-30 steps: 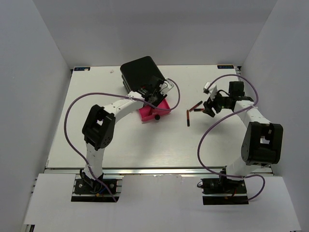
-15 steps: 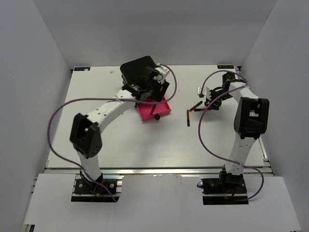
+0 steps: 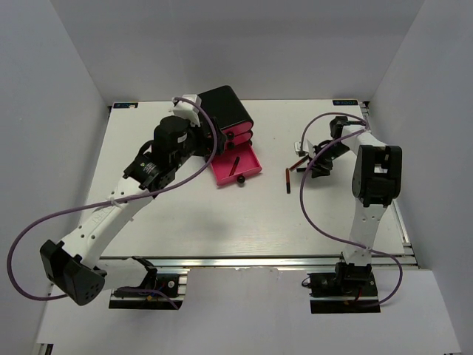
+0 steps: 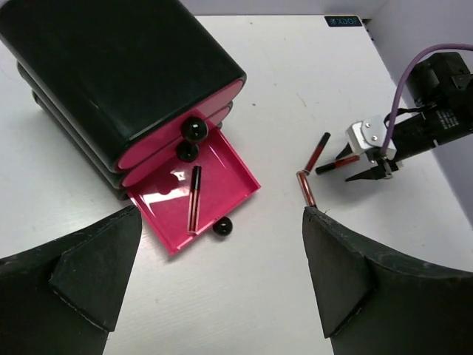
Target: Organize the makeup
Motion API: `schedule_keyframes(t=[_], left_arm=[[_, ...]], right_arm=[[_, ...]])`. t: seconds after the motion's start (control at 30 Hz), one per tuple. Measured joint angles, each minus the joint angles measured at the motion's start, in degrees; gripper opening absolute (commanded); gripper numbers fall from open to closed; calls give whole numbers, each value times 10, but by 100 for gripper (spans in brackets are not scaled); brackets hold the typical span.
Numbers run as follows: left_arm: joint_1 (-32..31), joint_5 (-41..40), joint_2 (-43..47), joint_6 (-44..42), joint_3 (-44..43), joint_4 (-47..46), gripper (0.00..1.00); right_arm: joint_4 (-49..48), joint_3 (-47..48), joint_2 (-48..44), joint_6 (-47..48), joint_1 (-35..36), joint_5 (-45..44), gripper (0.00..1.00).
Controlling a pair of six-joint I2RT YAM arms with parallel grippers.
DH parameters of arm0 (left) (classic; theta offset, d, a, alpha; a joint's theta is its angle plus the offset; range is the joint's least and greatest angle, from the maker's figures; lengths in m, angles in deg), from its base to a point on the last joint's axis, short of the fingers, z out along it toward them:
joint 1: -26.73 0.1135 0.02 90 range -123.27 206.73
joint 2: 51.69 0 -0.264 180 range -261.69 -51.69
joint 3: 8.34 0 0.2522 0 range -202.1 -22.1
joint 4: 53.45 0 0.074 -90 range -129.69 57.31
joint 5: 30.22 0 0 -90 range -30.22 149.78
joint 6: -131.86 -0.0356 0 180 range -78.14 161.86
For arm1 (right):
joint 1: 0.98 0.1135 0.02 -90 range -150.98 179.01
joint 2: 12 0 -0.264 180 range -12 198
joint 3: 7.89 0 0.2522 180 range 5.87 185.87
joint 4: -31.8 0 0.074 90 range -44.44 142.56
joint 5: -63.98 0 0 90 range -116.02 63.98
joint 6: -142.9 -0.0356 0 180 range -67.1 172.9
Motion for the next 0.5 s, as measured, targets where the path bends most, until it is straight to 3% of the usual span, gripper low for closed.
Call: schedule_keyframes(t=[0.3,0.33,0.43,0.5], left_arm=[[1,13,31,75,62,-26,98],[1,13,36,79,65,-26,98],[1,13,48,86,68,-31,98],[1,13,56,91,71,-34,98]], right_arm=[[1,13,8,-29,0,-10,47],[3,14,9,-30,0,-11,44],[18,22,14,-29,0,-16,14],[23,22,14,-28,0,-18,7]])
